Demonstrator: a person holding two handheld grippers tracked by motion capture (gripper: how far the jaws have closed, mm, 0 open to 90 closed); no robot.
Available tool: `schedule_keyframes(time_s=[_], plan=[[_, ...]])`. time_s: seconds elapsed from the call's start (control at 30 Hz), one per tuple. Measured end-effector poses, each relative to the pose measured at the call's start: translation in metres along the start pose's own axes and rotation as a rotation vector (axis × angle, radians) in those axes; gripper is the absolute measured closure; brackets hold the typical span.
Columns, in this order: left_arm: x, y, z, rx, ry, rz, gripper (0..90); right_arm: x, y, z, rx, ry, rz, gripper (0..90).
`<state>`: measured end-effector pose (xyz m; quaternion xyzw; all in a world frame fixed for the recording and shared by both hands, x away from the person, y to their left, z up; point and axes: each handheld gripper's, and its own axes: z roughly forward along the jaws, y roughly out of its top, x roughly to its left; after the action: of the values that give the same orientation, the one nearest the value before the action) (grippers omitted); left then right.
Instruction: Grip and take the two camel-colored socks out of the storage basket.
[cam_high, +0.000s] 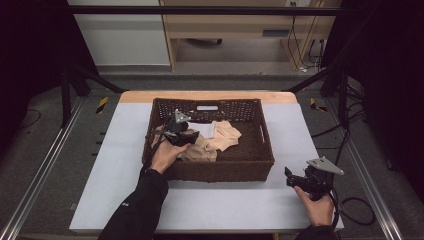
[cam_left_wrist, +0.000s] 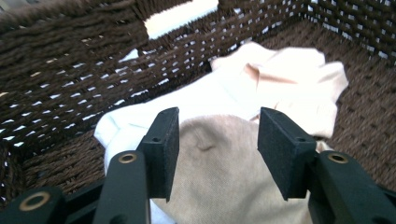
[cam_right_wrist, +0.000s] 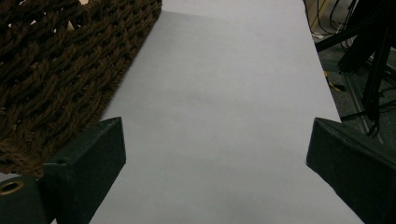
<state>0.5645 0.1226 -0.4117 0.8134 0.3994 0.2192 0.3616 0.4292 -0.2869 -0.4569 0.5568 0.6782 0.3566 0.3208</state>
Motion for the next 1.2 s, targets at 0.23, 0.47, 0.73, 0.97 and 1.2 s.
schedule_keyframes(time_s=[0.23, 0.47, 0.73, 0.97, 1.2], plan=[[-0.003, -0.002, 0.006, 0.056, 0.018, 0.03, 52.8, 0.0, 0.0, -0.001, 0.0, 0.001, 0.0, 5.0], [-0.004, -0.003, 0.009, 0.095, -0.012, 0.029, 62.7, 0.001, 0.0, 0.001, 0.011, 0.002, -0.003, 5.2], [-0.002, -0.004, 0.008, 0.123, -0.046, 0.007, 80.8, 0.0, -0.001, -0.001, 0.012, -0.002, -0.009, 5.5], [0.0, -0.004, 0.004, 0.103, -0.066, 0.007, 84.8, 0.0, -0.002, -0.001, 0.014, -0.003, -0.009, 5.6], [0.005, -0.004, -0.008, -0.029, -0.1, -0.021, 85.7, -0.002, -0.002, -0.003, -0.003, -0.006, 0.001, 5.5]])
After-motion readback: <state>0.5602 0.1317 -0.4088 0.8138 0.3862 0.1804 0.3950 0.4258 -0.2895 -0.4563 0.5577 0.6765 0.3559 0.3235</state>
